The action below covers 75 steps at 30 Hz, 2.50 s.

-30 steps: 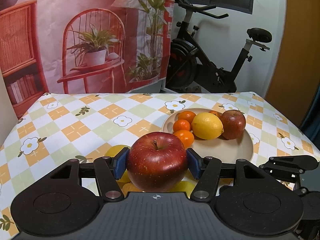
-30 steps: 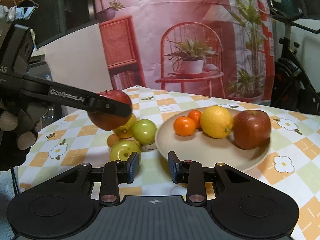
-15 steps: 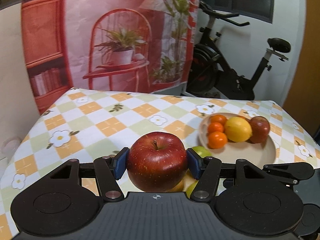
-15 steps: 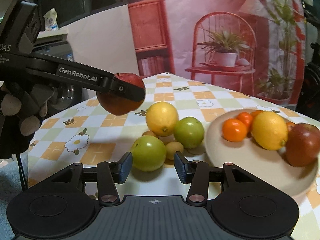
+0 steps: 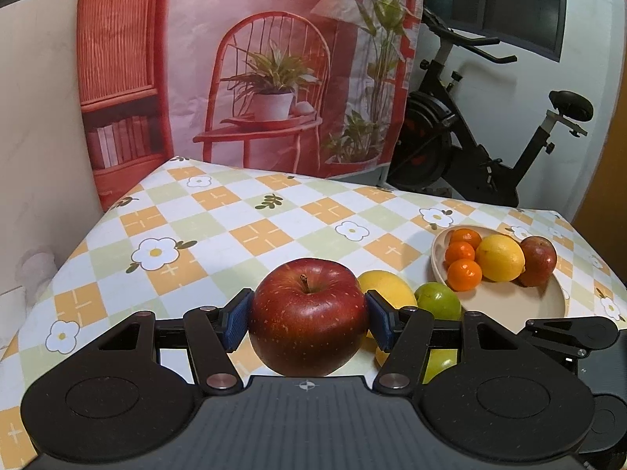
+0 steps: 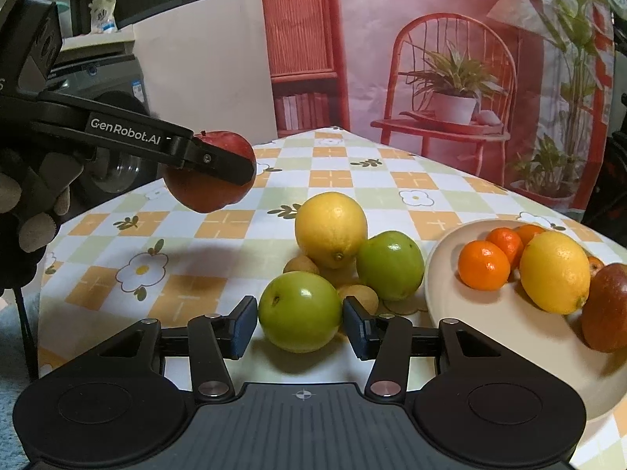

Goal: Organize fruits
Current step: 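Lift the red apple in the left tool toward the plate while the right tool carries the green apple, then lower the red apple onto the plate and open the left tool while the right tool lowers the green apple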

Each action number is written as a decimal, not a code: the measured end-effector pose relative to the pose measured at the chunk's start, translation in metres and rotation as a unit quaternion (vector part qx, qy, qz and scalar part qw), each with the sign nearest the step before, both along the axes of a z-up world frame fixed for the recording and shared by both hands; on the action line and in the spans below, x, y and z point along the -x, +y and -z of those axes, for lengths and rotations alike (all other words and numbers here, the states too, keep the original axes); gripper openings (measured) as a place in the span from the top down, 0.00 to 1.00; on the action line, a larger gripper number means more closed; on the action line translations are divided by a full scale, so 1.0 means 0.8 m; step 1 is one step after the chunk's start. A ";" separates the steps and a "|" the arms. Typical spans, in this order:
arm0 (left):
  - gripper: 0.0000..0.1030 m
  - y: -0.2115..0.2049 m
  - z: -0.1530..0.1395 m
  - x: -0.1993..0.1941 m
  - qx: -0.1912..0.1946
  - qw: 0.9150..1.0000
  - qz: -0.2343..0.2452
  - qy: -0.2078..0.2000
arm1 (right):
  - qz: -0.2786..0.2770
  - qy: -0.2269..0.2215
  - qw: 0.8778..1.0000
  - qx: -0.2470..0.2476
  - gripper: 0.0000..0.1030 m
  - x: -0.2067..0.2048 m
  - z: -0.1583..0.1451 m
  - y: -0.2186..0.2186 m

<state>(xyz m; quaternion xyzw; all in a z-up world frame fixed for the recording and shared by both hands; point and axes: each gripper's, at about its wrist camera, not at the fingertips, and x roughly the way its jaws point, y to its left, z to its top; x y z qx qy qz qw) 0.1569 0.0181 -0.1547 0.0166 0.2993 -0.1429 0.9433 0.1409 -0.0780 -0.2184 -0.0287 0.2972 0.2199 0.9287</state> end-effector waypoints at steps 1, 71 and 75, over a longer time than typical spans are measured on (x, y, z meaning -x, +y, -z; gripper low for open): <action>0.38 0.000 0.000 0.001 0.001 1.000 0.001 0.000 | -0.001 -0.001 1.000 0.003 0.57 0.000 0.000 0.001; 0.35 -0.192 0.050 -0.064 -0.047 0.986 0.156 0.045 | 0.181 -0.040 0.982 -0.027 0.58 0.033 0.012 -0.208; 0.34 -0.179 0.039 -0.061 -0.032 0.987 0.151 0.044 | 0.172 -0.039 0.984 -0.024 0.58 0.028 0.012 -0.200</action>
